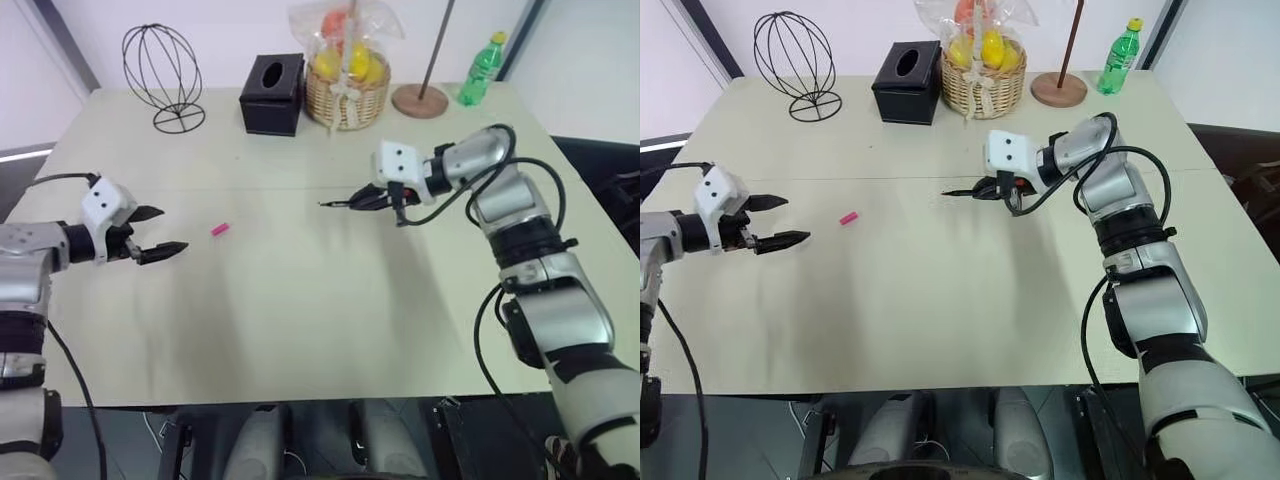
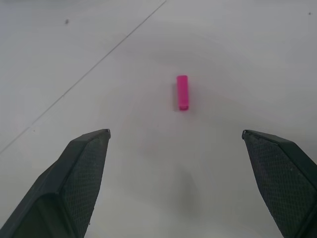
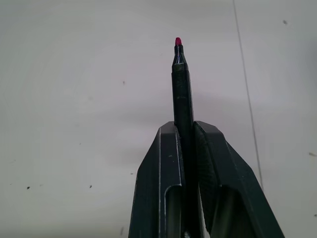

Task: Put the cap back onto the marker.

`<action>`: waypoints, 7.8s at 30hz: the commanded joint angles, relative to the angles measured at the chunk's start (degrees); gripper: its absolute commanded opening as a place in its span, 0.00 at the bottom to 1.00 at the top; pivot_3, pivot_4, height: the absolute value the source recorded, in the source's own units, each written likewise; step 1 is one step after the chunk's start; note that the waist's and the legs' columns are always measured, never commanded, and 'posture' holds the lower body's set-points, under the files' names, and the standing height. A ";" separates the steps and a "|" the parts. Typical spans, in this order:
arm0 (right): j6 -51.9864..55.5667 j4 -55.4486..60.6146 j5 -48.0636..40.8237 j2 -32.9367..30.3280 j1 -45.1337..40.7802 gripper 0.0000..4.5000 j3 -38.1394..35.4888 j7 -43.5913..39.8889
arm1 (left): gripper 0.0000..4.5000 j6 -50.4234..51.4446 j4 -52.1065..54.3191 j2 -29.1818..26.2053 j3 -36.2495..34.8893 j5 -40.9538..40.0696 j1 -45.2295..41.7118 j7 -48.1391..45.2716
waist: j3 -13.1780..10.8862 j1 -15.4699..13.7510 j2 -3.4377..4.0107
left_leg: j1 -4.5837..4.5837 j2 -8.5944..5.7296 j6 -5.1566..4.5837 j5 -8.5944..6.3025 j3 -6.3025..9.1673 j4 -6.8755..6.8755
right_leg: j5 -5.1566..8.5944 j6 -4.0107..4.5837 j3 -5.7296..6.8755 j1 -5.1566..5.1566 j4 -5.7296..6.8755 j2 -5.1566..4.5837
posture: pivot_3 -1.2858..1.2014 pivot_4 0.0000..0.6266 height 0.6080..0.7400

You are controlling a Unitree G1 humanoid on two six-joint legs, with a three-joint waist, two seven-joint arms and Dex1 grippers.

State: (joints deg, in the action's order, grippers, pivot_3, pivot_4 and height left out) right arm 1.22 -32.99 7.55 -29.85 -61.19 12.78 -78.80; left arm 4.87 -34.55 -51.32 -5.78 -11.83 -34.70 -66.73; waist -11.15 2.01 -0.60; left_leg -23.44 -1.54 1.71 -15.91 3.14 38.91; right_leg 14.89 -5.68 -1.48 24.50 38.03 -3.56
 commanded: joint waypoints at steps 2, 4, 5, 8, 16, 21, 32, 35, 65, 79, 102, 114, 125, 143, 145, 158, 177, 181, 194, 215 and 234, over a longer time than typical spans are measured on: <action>2.91 6.53 -2.27 -1.54 0.96 0.00 -0.99 0.56 | 1.00 -2.91 -7.22 0.90 -0.86 -0.17 -5.11 -1.08 | 0.00 0.23 0.00 | 0.00 0.00 0.00 0.00 -0.01 0.01 | 0.00 0.00 0.00 0.01 0.01 0.00 | 0.52 0.24 1.00; 4.23 8.23 -2.85 -2.00 1.80 0.00 -1.14 0.94 | 1.00 -3.73 -11.06 1.88 -0.38 0.22 -7.63 -1.79 | 0.00 0.33 -0.01 | 0.00 0.00 0.00 0.00 0.00 0.00 | 0.00 0.00 0.01 0.01 0.01 0.02 | 0.52 0.24 1.00; 4.79 8.87 -3.10 -2.21 2.10 0.00 -1.14 1.12 | 1.00 -4.25 -12.73 2.32 -0.01 0.66 -8.80 -2.11 | 0.00 0.37 -0.01 | 0.00 0.00 0.00 0.00 -0.01 0.00 | 0.00 0.00 0.00 0.01 0.02 0.03 | 0.52 0.24 1.00; 6.44 10.95 -3.72 -2.86 3.24 0.00 -1.17 1.80 | 1.00 -6.37 -18.11 4.43 1.75 2.65 -12.43 -2.60 | 0.01 0.38 -0.01 | 0.00 -0.05 0.00 0.00 -0.02 0.01 | 0.00 0.00 0.01 0.01 0.02 0.03 | 0.52 0.24 1.00; 13.02 19.14 -6.83 -6.22 5.59 0.00 -2.06 1.63 | 1.00 -12.14 -28.88 9.91 4.91 7.59 -17.34 -1.11 | 0.01 0.33 -0.02 | -0.02 -0.17 -0.01 0.00 0.00 0.05 | 0.00 0.00 0.02 0.01 0.03 0.02 | 0.52 0.24 1.00; 16.23 23.44 -8.68 -8.17 6.80 0.00 -1.99 2.04 | 1.00 -14.80 -32.24 12.10 5.13 9.64 -17.60 0.68 | 0.01 0.37 -0.02 | -0.02 -0.16 -0.01 0.00 0.01 0.05 | 0.00 0.00 0.01 0.03 0.04 0.03 | 0.52 0.24 1.00; 18.75 27.06 -10.34 -10.05 7.90 0.00 -1.67 3.23 | 1.00 -16.69 -35.40 14.43 4.18 10.68 -18.06 4.53 | 0.03 -0.17 -0.05 | -0.03 -0.17 -0.01 0.00 0.01 0.09 | 0.00 -0.01 0.02 0.00 0.05 -0.02 | 0.52 0.24 1.00; 18.91 27.35 -10.51 -10.24 8.10 0.00 -1.64 3.57 | 0.94 -16.72 -35.63 14.54 4.10 10.65 -18.05 4.55 | 0.03 -0.20 -0.05 | -0.03 -0.18 -0.01 0.00 0.01 0.10 | 0.00 -0.01 0.02 0.00 0.06 -0.02 | 0.52 0.24 1.00; 14.44 18.03 -9.92 -10.20 2.73 0.00 0.94 1.51 | 0.01 -13.76 -16.88 15.18 5.94 6.53 -28.35 -15.08 | 0.01 -0.98 -0.08 | -0.09 -0.22 -0.01 0.00 0.01 0.15 | -0.01 -0.02 0.04 0.00 0.03 -0.01 | 0.52 0.24 1.00; 12.88 15.01 -9.91 -6.12 -2.59 0.00 3.49 -1.71 | 0.01 -11.56 -4.21 20.58 9.73 4.89 -27.34 -18.94 | 0.01 0.19 -0.07 | -0.08 -0.03 -0.01 0.00 0.04 0.14 | 0.00 -0.02 0.03 0.02 0.04 0.07 | 0.52 0.24 1.00; 11.91 10.19 -9.25 -3.42 -4.36 0.00 3.12 -0.36 | 0.01 -14.86 -2.70 20.42 12.07 5.75 -24.85 -17.32 | 0.00 0.37 -0.06 | -0.08 0.00 -0.01 0.00 0.03 0.14 | 0.00 -0.02 0.02 0.03 0.04 0.07 | 0.52 0.24 1.00; 11.82 9.73 -9.21 -2.45 -4.16 0.00 3.21 0.12 | 0.01 -14.05 -2.38 21.88 12.32 5.17 -25.96 -16.22 | 0.00 0.39 -0.06 | -0.08 -0.01 -0.01 0.00 0.04 0.14 | 0.00 -0.02 0.02 0.03 0.04 0.07 | 0.52 0.24 1.00; 11.01 8.91 -9.02 -2.68 -3.84 0.00 3.11 0.54 | 0.01 -13.52 -2.38 20.91 11.98 5.09 -26.41 -16.16 | 0.00 0.38 -0.06 | -0.08 -0.01 -0.01 0.00 0.03 0.14 | 0.00 -0.02 0.02 0.03 0.04 0.07 | 0.52 0.24 1.00; 9.90 7.41 -8.67 -2.36 -3.92 0.00 3.28 0.81 | 0.01 -11.28 -0.33 20.48 11.55 3.68 -25.97 -15.15 | 0.00 0.39 -0.06 | -0.08 -0.01 -0.01 0.00 0.04 0.14 | 0.00 -0.02 0.02 0.03 0.04 0.07 | 0.52 0.24 1.00; 9.75 7.09 -8.63 -2.20 -4.03 0.00 3.32 0.86 | 0.01 -10.99 0.05 20.64 11.74 3.46 -25.83 -15.06 | 0.00 0.39 -0.06 | -0.08 -0.01 -0.01 0.00 0.04 0.14 | 0.00 -0.02 0.03 0.03 0.04 0.07 | 0.52 0.24 1.00; 9.52 6.91 -8.49 -2.12 -4.10 0.00 3.23 0.76 | 0.01 -12.39 -0.66 19.75 12.50 4.68 -25.72 -14.94 | 0.00 0.41 -0.06 | -0.08 -0.01 -0.01 0.00 0.04 0.14 | 0.00 -0.02 0.02 0.03 0.04 0.08 | 0.52 0.24 1.00; 9.58 7.18 -8.59 -2.07 -3.86 0.00 3.15 1.03 | 0.01 -13.26 -1.60 20.20 13.20 4.75 -25.59 -15.17 | 0.00 0.41 -0.06 | -0.08 -0.01 -0.01 0.00 0.04 0.13 | 0.00 -0.02 0.02 0.03 0.04 0.07 | 0.52 0.24 1.00; 9.76 7.27 -8.62 -1.91 -3.95 0.00 3.17 1.15 | 0.01 -13.44 -1.56 20.56 13.42 4.84 -25.36 -15.15 | 0.00 0.41 -0.06 | -0.08 -0.01 -0.01 0.00 0.04 0.14 | 0.00 -0.02 0.02 0.03 0.04 0.08 | 0.52 0.24 1.00; 9.96 7.39 -8.61 -1.30 -3.95 0.00 3.32 1.19 | 0.01 -15.74 -4.24 23.50 14.64 6.94 -26.69 -12.82 | 0.00 0.38 -0.06 | -0.08 -0.02 -0.01 0.00 0.04 0.14 | 0.00 -0.02 0.02 0.03 0.04 0.07 | 0.52 0.24 1.00; 9.24 2.94 -6.26 2.25 -6.20 0.00 3.99 1.74 | 0.01 -19.83 -6.15 27.17 18.78 13.28 -28.81 -8.83 | 0.00 0.39 -0.06 | -0.08 -0.13 -0.01 0.00 0.03 0.14 | 0.00 -0.02 0.02 0.03 0.05 0.07 | 0.52 0.24 1.00; 6.56 -2.52 -1.71 5.69 -9.69 0.00 4.63 3.93 | 0.01 -15.54 -9.31 31.23 21.82 18.07 -31.40 -9.55 | 0.00 0.49 -0.06 | -0.08 -0.17 -0.01 0.00 0.04 0.13 | 0.00 -0.02 0.02 0.04 0.06 0.07 | 0.52 0.24 1.00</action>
State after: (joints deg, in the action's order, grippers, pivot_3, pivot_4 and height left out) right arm 10.33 -38.19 7.09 -26.72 -66.02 17.86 -76.64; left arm -10.31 -45.17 -23.06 14.04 7.08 -63.98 -74.52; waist -11.15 2.50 -0.66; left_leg -23.52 -1.72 1.71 -15.91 3.17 39.04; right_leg 14.89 -5.69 -1.46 24.54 38.09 -3.48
